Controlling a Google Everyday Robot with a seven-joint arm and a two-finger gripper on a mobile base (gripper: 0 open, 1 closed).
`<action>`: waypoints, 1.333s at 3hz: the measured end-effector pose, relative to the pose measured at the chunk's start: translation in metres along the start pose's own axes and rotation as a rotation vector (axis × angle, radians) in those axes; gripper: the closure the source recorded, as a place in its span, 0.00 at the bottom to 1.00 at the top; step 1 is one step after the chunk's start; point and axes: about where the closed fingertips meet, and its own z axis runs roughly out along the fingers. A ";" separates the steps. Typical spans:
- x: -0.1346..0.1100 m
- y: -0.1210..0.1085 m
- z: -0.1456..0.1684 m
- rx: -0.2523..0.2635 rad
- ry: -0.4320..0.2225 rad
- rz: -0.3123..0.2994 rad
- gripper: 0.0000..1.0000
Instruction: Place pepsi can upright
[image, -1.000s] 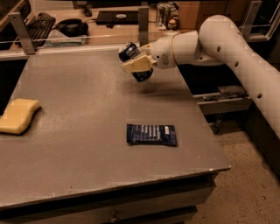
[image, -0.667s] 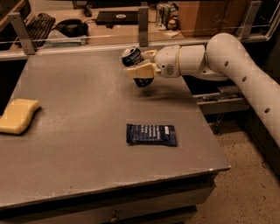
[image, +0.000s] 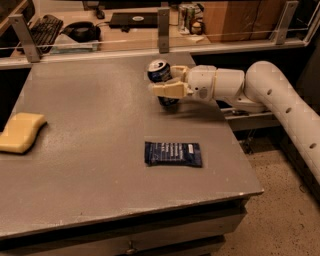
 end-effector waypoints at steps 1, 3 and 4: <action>0.007 0.001 -0.008 -0.028 -0.024 -0.002 0.58; 0.020 0.006 -0.024 -0.036 -0.009 0.023 0.12; 0.025 0.010 -0.035 -0.023 0.004 0.040 0.00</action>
Offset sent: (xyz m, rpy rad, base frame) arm -0.0114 -0.0325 -0.0211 0.0226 0.0153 0.0411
